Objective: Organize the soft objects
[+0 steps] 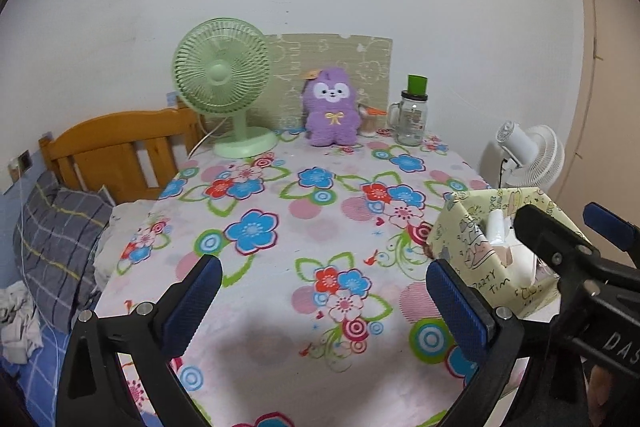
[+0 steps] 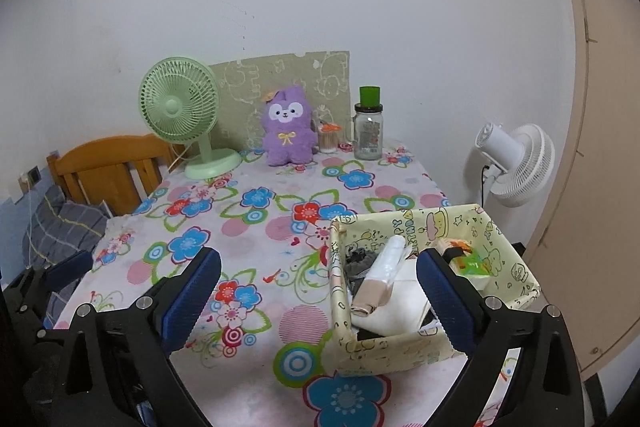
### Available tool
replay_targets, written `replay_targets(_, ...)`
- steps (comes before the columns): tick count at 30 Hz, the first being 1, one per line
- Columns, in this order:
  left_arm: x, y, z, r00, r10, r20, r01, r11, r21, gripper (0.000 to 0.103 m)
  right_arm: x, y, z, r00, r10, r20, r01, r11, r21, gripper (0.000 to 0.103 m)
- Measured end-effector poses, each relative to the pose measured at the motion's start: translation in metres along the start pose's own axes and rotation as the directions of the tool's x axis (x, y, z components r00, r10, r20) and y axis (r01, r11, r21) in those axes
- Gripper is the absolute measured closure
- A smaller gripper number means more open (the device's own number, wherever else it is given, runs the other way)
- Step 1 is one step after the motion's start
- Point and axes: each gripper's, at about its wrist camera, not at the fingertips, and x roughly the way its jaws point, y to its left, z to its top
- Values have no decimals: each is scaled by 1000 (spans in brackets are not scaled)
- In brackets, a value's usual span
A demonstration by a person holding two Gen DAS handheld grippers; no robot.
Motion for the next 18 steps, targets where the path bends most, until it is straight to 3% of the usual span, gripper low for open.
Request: replay_targets(18,-32,7,8,997,16,71,-15,1000,-8,0,-29,-11,3,996,-21,82,20,1000,19,0)
